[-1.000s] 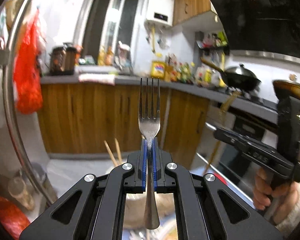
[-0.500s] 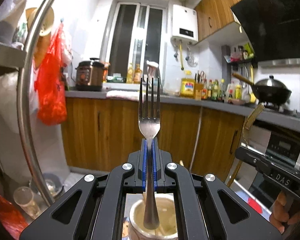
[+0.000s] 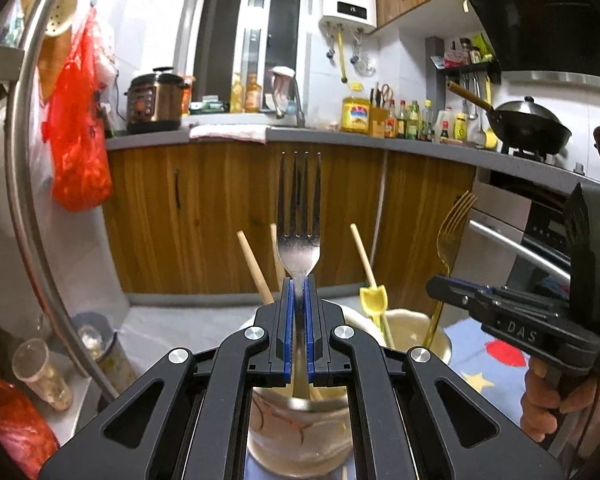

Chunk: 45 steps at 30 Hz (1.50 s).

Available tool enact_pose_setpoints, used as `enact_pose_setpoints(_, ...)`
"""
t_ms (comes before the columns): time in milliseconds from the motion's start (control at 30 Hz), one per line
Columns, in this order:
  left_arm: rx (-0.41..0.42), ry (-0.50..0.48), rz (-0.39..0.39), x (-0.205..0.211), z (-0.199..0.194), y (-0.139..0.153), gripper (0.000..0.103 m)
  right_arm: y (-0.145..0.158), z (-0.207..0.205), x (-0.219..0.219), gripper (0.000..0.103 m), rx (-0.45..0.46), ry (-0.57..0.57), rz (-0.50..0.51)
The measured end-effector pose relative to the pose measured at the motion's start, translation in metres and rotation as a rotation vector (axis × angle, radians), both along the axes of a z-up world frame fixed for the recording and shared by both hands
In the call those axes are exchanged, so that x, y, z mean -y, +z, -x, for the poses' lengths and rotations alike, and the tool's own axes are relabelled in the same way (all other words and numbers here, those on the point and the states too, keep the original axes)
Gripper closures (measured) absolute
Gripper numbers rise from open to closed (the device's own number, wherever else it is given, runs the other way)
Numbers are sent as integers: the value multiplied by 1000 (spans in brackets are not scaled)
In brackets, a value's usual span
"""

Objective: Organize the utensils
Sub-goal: 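Drop the silver fork with the left tool while the right drops the gold fork, then move both open tools back over the cloth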

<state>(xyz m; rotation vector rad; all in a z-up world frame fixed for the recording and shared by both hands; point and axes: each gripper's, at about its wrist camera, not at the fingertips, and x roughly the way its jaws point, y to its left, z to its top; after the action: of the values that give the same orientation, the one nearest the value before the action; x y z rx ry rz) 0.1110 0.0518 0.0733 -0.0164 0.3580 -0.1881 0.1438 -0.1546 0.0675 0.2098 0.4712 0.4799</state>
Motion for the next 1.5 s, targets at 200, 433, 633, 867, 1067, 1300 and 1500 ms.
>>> enact_pose_setpoints(200,-36,0,6,-4,-5,-6,97,0,-3,-1,97,-5,-15,5)
enact_pose_setpoints(433,-49,-19,-4,1,-6,-9,97,-1,-7,-1,96,-17,-50,12)
enact_pose_setpoints(633,-46,-33,-16,8,-7,-10,97,-2,-9,0,96,-30,-49,5)
enact_pose_setpoints(867,-47,-28,-23,8,-6,-9,94,-2,-8,2,85,-29,-49,6)
enact_pose_setpoints(1067,-22,2,-36,7,9,8,86,14,8,6,63,0,-54,-12)
enact_pose_setpoints(1300,-30,61,-95,4,43,28,42,32,42,20,34,-40,-68,-16)
enact_pose_setpoints(1500,-75,83,-97,1,76,36,23,19,70,30,24,-149,-51,18)
